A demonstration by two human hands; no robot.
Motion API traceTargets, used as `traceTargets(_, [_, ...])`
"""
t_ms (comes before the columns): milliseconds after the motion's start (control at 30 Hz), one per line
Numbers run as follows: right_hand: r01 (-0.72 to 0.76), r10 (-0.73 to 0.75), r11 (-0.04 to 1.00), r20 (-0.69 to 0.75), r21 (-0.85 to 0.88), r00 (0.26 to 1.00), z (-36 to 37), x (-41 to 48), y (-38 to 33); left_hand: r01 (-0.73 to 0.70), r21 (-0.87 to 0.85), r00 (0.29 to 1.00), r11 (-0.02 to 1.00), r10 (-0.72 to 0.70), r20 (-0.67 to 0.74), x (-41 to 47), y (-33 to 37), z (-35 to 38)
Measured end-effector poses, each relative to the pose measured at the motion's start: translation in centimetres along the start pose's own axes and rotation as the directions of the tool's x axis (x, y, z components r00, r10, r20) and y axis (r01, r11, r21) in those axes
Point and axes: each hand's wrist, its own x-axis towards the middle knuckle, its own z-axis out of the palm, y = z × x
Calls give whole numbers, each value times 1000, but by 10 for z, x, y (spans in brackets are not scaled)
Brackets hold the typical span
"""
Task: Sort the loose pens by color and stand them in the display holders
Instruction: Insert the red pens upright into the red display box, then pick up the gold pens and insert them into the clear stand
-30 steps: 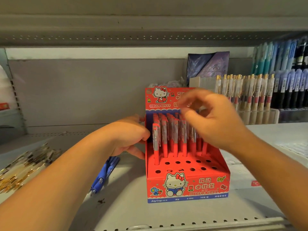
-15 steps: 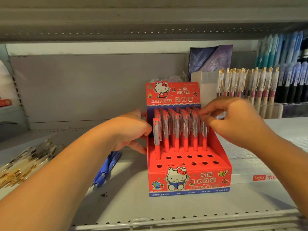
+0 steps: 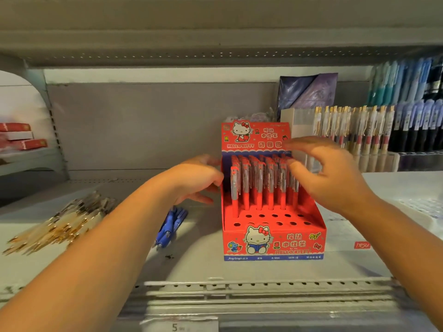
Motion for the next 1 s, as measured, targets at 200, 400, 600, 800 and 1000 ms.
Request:
traceTargets(200, [126,-139,988,173,86,975,16,10,-46,-111,228,980,967,145,-140,-43,-13,-47])
traceTargets(400, [127,-148,989,358,81,922,62,33,-106,-2,375,982,927,73,-173,-82,-52,-116])
traceTargets(600, [140,-113,990,534,-9,838,131,50,-165,139,436,961,889,-15,-275,-108,-104,-190])
traceTargets(800, [18,8,999,674,-32,738,202,70,-216,269,460,945,846,-140,-294,-110,-150,-265])
traceTargets(1000, [-44,172,981,746,-188,643,261,83,-265,407,413,913,815,-365,-180,-98,-175,-291])
